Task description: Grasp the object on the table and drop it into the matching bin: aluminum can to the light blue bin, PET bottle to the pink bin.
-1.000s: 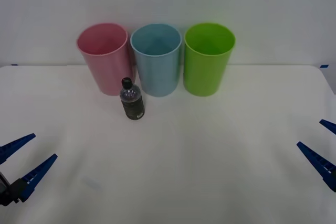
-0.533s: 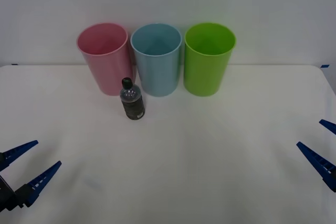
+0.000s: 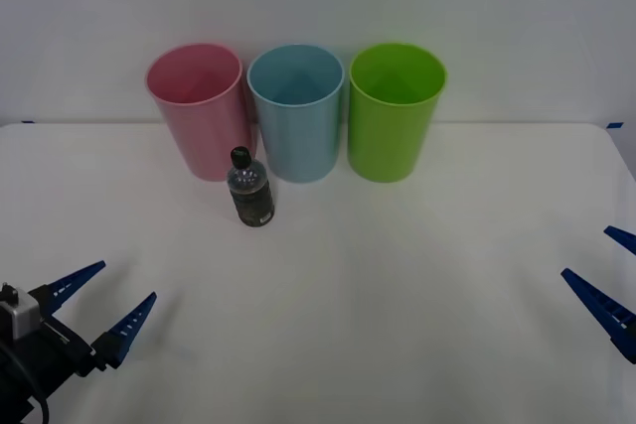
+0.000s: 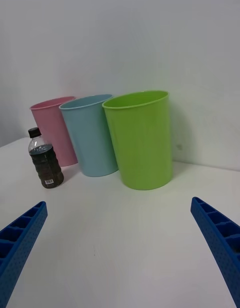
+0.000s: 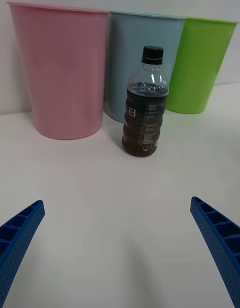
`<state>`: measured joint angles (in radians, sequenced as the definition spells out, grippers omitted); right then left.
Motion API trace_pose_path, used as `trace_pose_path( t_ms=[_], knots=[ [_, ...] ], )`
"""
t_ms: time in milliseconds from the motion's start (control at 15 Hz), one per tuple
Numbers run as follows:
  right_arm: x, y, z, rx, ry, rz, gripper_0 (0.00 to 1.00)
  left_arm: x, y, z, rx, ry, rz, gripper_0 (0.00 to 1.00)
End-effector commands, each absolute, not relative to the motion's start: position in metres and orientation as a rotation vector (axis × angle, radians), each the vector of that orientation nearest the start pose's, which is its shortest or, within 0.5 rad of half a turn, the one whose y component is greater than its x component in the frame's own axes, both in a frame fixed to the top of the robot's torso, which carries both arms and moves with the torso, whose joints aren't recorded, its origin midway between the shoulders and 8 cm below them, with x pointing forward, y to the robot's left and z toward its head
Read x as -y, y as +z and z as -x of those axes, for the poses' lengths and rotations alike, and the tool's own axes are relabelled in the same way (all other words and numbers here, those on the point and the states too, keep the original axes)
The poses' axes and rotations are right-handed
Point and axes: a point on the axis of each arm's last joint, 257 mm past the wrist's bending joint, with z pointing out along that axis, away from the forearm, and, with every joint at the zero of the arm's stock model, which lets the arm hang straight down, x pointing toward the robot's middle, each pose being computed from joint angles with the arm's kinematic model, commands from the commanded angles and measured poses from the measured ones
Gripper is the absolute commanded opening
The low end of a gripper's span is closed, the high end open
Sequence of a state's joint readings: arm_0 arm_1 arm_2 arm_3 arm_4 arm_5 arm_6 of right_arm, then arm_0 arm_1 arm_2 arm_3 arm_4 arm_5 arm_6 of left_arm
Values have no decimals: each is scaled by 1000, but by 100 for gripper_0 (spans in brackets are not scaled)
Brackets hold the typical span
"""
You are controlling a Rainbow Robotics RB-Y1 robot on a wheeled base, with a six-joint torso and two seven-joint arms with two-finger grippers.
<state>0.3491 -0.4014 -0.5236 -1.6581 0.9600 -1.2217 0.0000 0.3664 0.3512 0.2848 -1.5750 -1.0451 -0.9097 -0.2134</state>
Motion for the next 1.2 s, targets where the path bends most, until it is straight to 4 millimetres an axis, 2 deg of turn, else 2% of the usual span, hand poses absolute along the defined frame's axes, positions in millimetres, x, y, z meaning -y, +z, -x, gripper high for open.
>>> trace_pose_path(
  t_ms=[67,400,800,933,1200],
  knots=[
    [330,-169,-342,-1441,567,465,100,-284,-277,-385,-1599,-389,-387,100],
    [330,-169,-342,-1441,567,465,100,-255,-275,-413,-1580,-380,-376,100],
    [330,-169,-342,-1441,567,465,100,-216,-285,-467,-1583,-444,-375,100],
    [330,-169,-342,-1441,567,465,100,-208,-284,-487,-1591,-423,-362,100],
    [330,-169,-342,-1441,567,465,100,-193,-281,-512,-1609,-365,-340,100]
  ],
)
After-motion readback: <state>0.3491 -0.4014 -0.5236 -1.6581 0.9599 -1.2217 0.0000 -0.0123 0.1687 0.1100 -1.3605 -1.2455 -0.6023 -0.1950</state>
